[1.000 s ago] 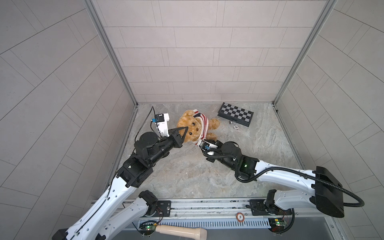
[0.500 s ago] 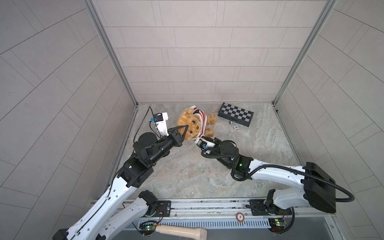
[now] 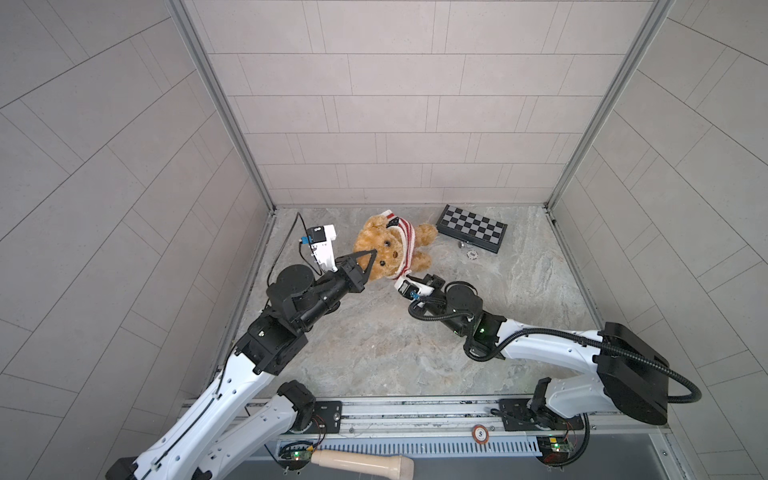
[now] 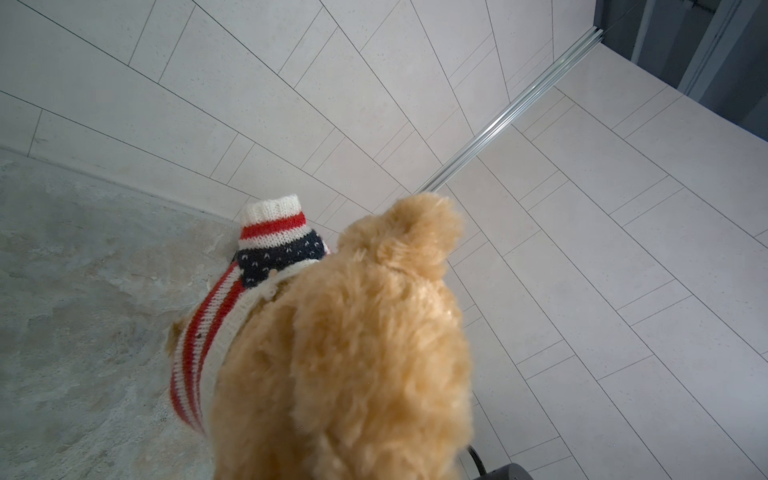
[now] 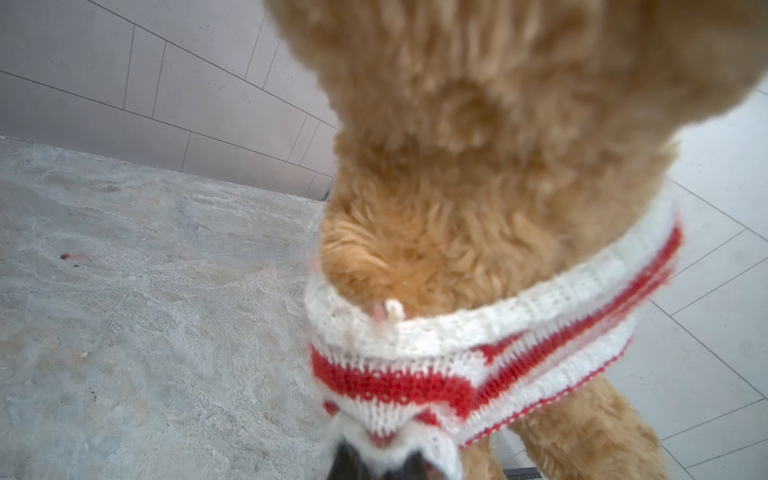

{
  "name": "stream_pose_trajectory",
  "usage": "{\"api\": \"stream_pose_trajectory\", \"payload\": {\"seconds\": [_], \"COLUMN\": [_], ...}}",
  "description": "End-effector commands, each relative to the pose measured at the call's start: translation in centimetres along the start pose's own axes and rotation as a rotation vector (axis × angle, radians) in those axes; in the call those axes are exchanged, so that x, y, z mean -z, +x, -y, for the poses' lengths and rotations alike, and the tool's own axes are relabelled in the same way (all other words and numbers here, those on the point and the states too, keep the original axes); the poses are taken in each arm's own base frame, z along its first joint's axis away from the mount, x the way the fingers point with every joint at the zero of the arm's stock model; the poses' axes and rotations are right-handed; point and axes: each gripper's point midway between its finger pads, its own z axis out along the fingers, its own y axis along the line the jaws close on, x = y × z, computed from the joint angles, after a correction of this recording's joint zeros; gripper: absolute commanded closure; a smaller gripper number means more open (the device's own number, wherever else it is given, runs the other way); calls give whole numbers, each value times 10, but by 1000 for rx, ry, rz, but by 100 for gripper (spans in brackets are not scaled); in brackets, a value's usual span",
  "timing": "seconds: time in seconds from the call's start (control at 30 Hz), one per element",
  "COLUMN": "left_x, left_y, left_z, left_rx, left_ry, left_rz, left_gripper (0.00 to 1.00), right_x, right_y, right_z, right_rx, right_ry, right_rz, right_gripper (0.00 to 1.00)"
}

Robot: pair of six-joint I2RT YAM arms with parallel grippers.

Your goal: Dress the teddy bear

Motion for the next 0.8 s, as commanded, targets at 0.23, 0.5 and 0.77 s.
{"api": "stream_pose_trajectory", "payload": {"seconds": [0.23,0.5,0.77], "left_x": [1,-4,-17], "left_y": [-2,7,15], "left_z": [-2,-19,-40], "left_rx": [-65,-92,-180], "left_ry": [-1,-54,-136], "left_rz": [16,1,-27], "left_gripper": [100,100,100], "right_x": [22,35,44], "right_y": [-33,-40,-61], "right_z": [-4,-13,-17], "right_rx": [-246,-320,-381], "right_ry": [-185,-223,-338], "right_rz": [38,4,-59], "right_gripper": [100,100,100]}}
